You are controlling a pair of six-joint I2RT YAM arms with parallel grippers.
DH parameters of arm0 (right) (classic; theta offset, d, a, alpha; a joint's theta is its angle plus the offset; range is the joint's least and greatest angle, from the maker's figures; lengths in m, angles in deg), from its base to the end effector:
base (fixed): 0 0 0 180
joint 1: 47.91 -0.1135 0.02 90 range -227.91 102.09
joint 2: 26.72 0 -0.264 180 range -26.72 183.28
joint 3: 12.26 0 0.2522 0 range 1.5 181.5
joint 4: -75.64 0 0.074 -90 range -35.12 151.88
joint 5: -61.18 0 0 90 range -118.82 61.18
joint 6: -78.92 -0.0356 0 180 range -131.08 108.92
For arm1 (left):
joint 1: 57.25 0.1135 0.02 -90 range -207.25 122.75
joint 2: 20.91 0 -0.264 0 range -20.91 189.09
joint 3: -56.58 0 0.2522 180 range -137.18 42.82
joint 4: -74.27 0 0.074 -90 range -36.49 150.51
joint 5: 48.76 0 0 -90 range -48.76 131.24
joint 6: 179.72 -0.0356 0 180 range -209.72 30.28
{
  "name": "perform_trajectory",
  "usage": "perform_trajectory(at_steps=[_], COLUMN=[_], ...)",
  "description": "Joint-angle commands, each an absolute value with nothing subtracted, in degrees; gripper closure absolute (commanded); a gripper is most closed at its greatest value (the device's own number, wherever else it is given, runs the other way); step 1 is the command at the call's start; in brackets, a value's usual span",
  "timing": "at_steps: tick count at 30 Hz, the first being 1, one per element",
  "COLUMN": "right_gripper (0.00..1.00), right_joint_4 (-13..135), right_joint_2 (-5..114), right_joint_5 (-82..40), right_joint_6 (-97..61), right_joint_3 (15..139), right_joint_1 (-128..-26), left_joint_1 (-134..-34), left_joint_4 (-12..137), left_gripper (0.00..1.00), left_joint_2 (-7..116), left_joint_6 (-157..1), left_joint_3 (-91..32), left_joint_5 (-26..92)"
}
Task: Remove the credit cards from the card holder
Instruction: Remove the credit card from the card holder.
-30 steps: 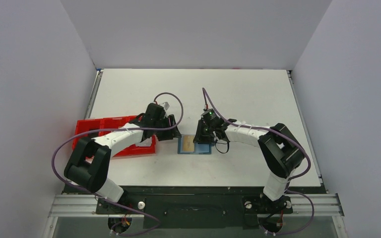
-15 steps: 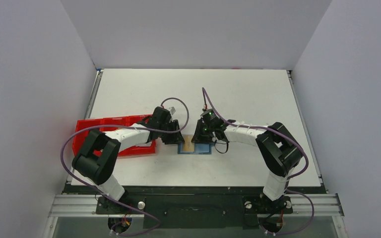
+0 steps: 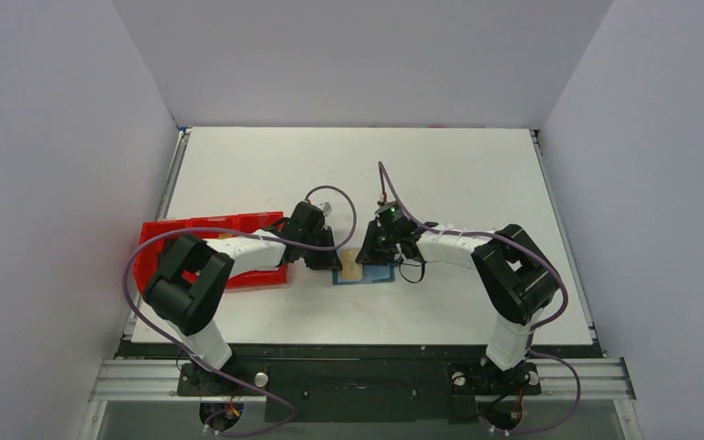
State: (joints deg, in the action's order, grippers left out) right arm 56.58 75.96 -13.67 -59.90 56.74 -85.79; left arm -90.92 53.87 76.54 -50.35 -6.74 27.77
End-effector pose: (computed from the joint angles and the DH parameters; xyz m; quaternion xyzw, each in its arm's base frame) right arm 0.2732 0.2243 0.1450 0.0476 0.9391 0.3082 0.1445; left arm 0.2667 -0.1877 0.1453 -0.0114 0.9465 -0.2698 0.1766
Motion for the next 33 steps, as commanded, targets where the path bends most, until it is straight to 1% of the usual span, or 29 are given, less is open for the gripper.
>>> perform_trajectory(at_steps=[1,2,9,17,24,32,33], right_gripper=[0.82,0.82,0.82,0.81,0.81,0.87,0.89], right_joint_4=[61.3,61.3,66.4,75.3,74.7,77.5,77.6], right_joint_2=[77.7,77.7,75.9,75.0,73.7,73.4,73.4], right_joint_5=[-11.8,-11.6,-9.2,-2.8,-3.2,-2.1,-1.9], right_joint_6=[-60.9,-61.0,-61.8,-64.7,-64.1,-66.0,-66.1], right_joint_3=[55.5,55.3,52.1,48.4,47.8,46.8,46.7], right_joint_1=[-86.0,-86.0,-84.8,-83.3,-82.9,-82.8,-82.8], left_joint_1=[-93.1,-93.3,-93.4,-93.4,-93.4,-93.4,-93.3], left_joint_4=[52.6,51.6,50.6,50.9,51.2,51.8,51.8], left_gripper=[0.95,1.00,1.00,1.00,1.00,1.00,1.00], left_joint_2=[79.8,80.3,81.2,81.4,81.2,80.9,80.9], left_joint_6=[-49.3,-49.1,-47.3,-46.3,-45.3,-44.5,-44.5], left_joint_3=[-8.2,-8.5,-7.4,-6.6,-6.1,-5.3,-5.4], left_joint_5=[30.3,30.8,32.3,32.7,33.5,33.3,33.2])
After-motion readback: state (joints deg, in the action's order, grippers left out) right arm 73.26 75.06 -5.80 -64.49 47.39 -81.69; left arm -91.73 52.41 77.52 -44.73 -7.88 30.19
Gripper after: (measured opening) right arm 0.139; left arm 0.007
